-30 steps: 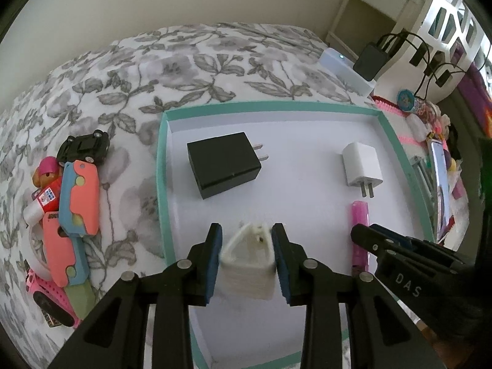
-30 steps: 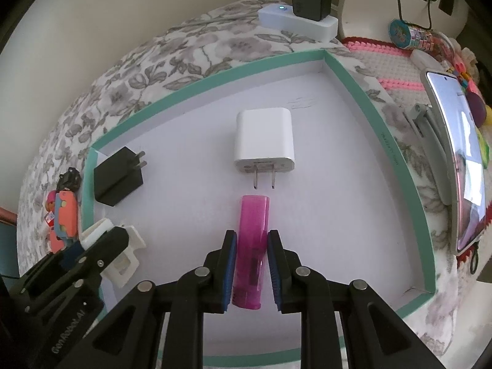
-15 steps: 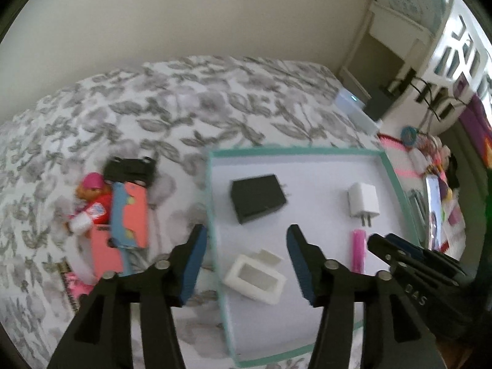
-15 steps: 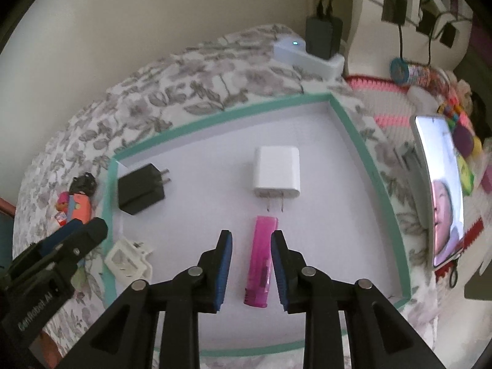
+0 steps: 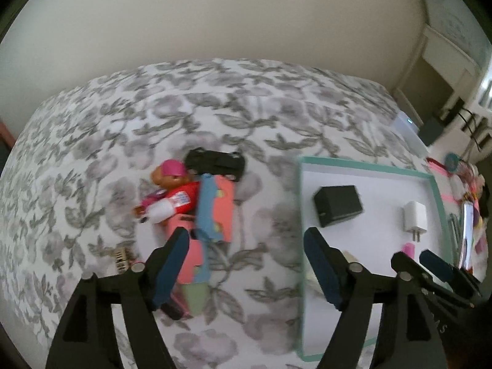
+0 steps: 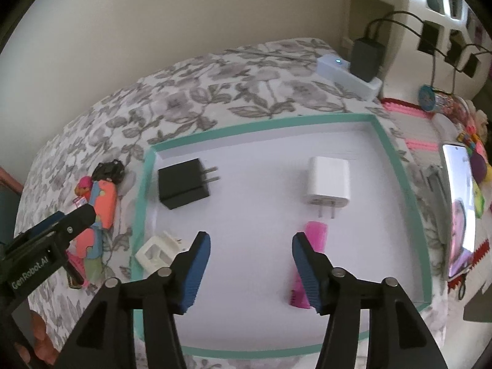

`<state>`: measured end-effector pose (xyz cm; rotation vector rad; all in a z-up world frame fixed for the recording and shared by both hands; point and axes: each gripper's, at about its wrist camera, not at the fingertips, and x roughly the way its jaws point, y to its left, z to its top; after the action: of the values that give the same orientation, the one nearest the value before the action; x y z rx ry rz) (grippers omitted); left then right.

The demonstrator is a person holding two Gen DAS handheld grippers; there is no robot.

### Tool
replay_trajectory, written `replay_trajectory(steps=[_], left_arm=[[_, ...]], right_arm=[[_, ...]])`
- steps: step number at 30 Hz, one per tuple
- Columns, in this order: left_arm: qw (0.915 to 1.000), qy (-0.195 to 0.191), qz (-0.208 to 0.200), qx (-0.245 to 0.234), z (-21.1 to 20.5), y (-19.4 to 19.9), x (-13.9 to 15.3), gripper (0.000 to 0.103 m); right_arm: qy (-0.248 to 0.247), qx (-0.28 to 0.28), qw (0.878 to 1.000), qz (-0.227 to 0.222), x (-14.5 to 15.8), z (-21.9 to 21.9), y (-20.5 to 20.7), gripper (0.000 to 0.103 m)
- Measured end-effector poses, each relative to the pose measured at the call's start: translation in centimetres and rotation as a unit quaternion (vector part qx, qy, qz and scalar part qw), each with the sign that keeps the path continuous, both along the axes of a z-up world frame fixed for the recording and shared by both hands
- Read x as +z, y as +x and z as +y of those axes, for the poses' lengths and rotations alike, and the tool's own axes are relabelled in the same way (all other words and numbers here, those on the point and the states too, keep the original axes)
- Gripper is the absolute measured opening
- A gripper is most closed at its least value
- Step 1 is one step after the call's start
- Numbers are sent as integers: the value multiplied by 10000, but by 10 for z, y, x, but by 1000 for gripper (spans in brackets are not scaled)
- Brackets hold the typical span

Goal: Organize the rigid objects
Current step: 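Withdraw both tools from the tray back toward the pile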

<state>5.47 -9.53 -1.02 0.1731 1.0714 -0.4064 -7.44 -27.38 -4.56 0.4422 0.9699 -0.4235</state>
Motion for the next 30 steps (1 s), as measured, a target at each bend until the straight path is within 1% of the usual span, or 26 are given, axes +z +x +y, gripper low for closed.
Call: replay_trajectory(steps=[2, 3, 4, 8, 9, 12, 14, 15, 19, 24, 27, 30], left_arm=[[9999, 21, -63, 154, 11, 4, 2, 80], [9997, 33, -90, 211, 14, 6, 3, 84], [9995, 55, -129, 295, 20, 8, 4, 86], [9979, 50, -195, 615, 44, 16, 8, 86], [9974, 37, -201, 690, 50, 19, 8, 86], [9954, 35, -256, 922, 69, 27, 10, 96], [9936, 46, -323, 1079, 82, 32, 12, 96], [9930, 34, -342, 1131, 88, 33, 12, 96], [9892, -45, -433, 1397, 114, 41, 16, 97], [9837, -76, -652, 1676, 140, 47, 22, 98], [9824, -122, -601, 1766, 154, 50, 25, 98], [9824, -66, -493, 1803, 165, 53, 25, 98]], right_arm=[[-31, 54, 10000, -16, 0, 5, 2, 68], [-38, 73, 10000, -29, 0, 7, 4, 69], [-29, 95, 9999, -49, 0, 9, 5, 71], [-34, 166, 9998, -114, 1, 16, 8, 80], [-39, 174, 9998, -122, 1, 18, 10, 81], [-10, 199, 9996, -175, 1, 23, 12, 90], [-6, 199, 9995, -236, 3, 26, 14, 99], [-9, 195, 9994, -278, 4, 27, 14, 100], [8, 239, 9988, -422, 7, 34, 18, 103], [-47, 395, 9973, -625, 15, 49, 25, 103], [-112, 535, 9957, -753, 23, 61, 30, 103], [-173, 710, 9934, -879, 30, 75, 35, 103]])
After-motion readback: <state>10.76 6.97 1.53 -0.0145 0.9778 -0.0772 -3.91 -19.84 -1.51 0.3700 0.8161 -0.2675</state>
